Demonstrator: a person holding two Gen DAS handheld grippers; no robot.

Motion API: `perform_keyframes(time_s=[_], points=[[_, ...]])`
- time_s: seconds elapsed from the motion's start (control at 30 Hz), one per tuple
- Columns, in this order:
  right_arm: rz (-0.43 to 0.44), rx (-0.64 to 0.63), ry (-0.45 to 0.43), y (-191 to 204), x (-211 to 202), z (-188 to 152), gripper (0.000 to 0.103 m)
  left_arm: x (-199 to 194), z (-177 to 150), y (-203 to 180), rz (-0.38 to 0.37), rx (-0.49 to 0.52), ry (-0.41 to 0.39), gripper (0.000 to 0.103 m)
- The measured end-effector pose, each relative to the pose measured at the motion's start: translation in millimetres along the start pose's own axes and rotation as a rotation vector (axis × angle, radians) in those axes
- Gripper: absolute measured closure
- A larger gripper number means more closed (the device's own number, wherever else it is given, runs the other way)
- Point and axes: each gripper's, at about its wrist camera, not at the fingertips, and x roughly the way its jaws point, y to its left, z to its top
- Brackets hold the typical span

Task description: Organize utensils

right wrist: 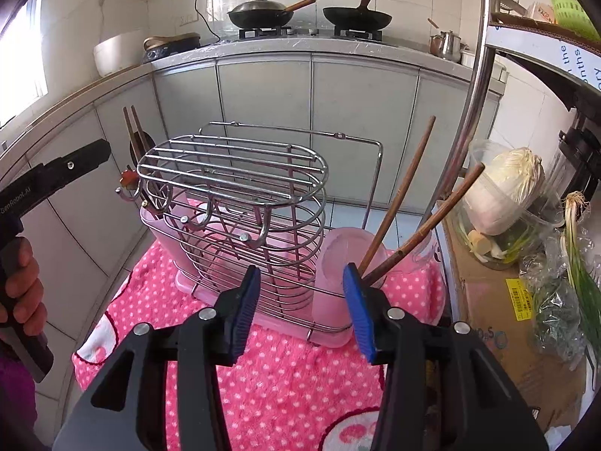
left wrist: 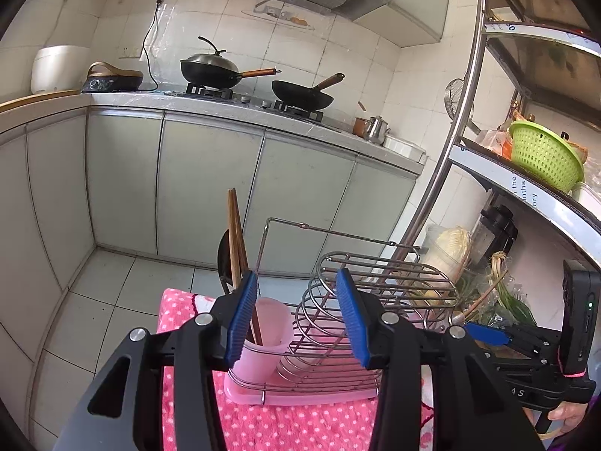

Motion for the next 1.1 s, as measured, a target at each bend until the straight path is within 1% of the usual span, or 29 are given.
perform_keyframes(time_s=[0.33,0.47,0.57,0.67,0.73,0.8,0.83,1.0,1.1], points=[[0.050,0.064,-0.077,3.3,-23.6,-25.0,0.056,-6.7,-24.2,-8.3,-0.014,0.002,0.051,0.059],[0.085,0.110,-0.090,3.7,-27.2,-36.6,0.056,-14.8,-36.2,-9.6,-0.013,0.009,0.052,0.047],[0.107,0.145,-0.121,8.5,-30.5,-45.8,0.056,-21.0,-45.0,-11.6,-0.019,0.005,0.057,0.044],[0.121,0.155,-0.126,20.4,-30.8,-54.7,0.056,-27.0,-53.9,-13.7,-0.026,-0.001,0.068,0.040],[0.121,0.146,-0.132,30.0,-32.7,-59.8,0.056,-31.2,-59.6,-15.8,-0.025,0.000,0.075,0.037],[0.109,0.141,-0.157,40.2,-36.8,-65.7,0.052,-35.4,-65.7,-18.7,-0.011,0.007,0.074,0.030],[0.098,0.136,-0.165,44.5,-38.1,-68.1,0.048,-37.4,-68.3,-20.4,-0.002,0.011,0.073,0.029],[0.018,0.099,-0.214,62.9,-45.6,-77.8,0.046,-45.5,-78.1,-25.6,0.027,0.017,0.072,0.029],[-0.001,0.107,-0.234,66.8,-49.6,-82.8,0.043,-50.9,-81.7,-26.3,0.042,0.014,0.071,0.029]])
